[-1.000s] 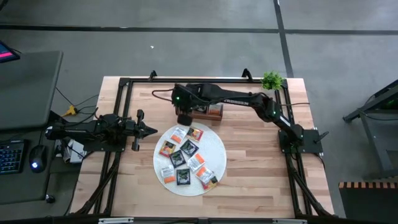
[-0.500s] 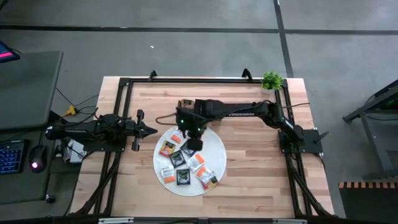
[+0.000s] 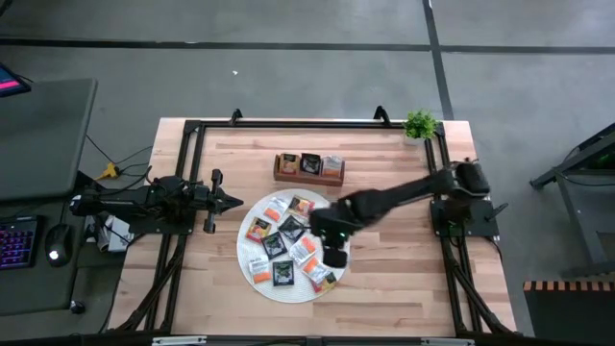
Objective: Pick & Place Tea
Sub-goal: Put the yellow tea bag into the left section of the wooden organizer
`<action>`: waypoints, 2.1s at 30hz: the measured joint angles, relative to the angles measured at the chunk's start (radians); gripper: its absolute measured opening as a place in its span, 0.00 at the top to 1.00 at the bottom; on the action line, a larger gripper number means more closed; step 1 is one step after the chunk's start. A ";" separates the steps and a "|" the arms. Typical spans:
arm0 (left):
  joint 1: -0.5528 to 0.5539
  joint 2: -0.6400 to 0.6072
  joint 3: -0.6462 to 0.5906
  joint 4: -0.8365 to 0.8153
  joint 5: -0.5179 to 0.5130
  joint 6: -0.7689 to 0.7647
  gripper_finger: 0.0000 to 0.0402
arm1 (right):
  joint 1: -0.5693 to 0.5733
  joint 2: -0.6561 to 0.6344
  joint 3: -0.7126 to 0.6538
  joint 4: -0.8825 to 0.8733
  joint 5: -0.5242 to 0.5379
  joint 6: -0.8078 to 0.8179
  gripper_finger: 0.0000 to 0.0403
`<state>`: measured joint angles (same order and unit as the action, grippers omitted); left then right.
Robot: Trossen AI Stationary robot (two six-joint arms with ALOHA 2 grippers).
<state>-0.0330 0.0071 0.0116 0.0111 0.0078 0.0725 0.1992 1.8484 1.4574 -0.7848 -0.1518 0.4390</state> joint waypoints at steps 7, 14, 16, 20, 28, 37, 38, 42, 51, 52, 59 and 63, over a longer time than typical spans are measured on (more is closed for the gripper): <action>0.000 0.000 0.000 0.000 0.000 0.000 1.00 | 0.136 -0.136 -0.263 0.176 0.005 0.521 1.00; 0.000 0.000 0.000 0.000 0.000 0.000 1.00 | 0.296 -0.190 -0.477 0.469 0.071 0.852 0.89; 0.000 0.000 0.000 0.000 0.000 0.000 1.00 | 0.329 -0.190 -0.519 0.530 0.115 0.916 0.84; 0.000 0.000 0.000 0.000 0.000 0.000 1.00 | 0.373 -0.189 -0.581 0.669 0.244 1.036 0.71; 0.000 0.000 0.000 0.000 0.000 0.000 1.00 | 0.405 -0.176 -0.644 0.797 0.391 1.197 0.45; 0.000 0.000 0.000 0.000 0.000 0.000 1.00 | 0.410 -0.049 -0.596 0.923 0.409 1.233 0.38; 0.000 0.000 0.000 0.000 0.000 0.000 1.00 | 0.410 -0.044 -0.593 0.930 0.414 1.234 0.38; 0.000 0.000 0.000 0.000 0.000 0.000 1.00 | 0.403 -0.037 -0.588 0.939 0.426 1.233 0.39; 0.000 0.000 0.000 0.000 0.000 0.000 1.00 | 0.403 -0.017 -0.588 0.949 0.383 1.240 0.40; 0.000 0.000 0.000 0.000 0.000 0.000 1.00 | 0.403 -0.013 -0.588 0.963 0.378 1.240 0.40; 0.000 0.000 0.000 0.000 0.000 0.000 1.00 | 0.396 0.023 -0.587 1.025 0.359 1.244 0.40; 0.000 0.000 0.000 0.000 0.000 0.000 1.00 | 0.385 0.024 -0.587 1.028 0.362 1.236 0.40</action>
<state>-0.0330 0.0071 0.0116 0.0109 0.0078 0.0723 0.5838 1.8729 0.8700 0.2432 0.2103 1.6751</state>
